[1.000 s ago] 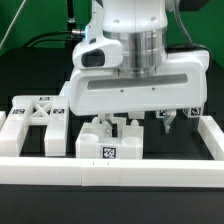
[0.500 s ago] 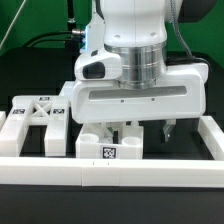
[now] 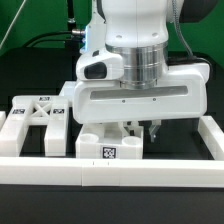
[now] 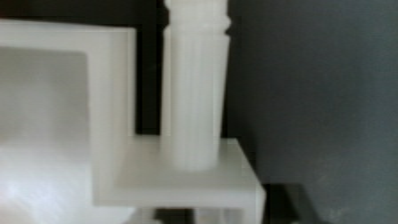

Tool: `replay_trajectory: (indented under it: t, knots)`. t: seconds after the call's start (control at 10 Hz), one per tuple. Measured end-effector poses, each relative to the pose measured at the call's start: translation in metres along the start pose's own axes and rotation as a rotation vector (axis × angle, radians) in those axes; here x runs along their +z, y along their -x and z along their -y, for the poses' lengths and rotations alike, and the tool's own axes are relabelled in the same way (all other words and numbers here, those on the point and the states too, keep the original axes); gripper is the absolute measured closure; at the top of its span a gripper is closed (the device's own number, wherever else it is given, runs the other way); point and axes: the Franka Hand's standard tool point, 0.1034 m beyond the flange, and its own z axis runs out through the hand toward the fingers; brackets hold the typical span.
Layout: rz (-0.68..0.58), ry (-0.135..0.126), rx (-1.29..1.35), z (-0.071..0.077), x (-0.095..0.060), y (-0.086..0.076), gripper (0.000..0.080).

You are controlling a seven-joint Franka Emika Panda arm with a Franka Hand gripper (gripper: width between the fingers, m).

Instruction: Assemble chair

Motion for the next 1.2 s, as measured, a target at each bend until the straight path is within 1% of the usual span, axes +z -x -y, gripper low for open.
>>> replay_trajectory:
  t: [0.1, 0.2, 0.6, 0.7, 0.8, 1.1, 1.2]
  knots:
    - [0.0, 0.0, 0.0, 0.0, 0.0, 0.0, 0.0634]
    - [-0.002, 0.0, 0.0, 0.0, -0.001, -0.001, 0.0766]
    - [-0.003, 0.0, 0.0, 0.0, -0.001, -0.001, 0.0766]
    - [-0.004, -0.002, 0.015, 0.005, -0.001, -0.001, 0.0766]
    - [-0.006, -0.005, 0.014, 0.019, 0.0, -0.001, 0.0766]
    - [-0.011, -0.007, 0.001, 0.048, 0.002, -0.003, 0.0765]
    - [-0.014, -0.008, 0.006, 0.061, 0.003, -0.005, 0.0765]
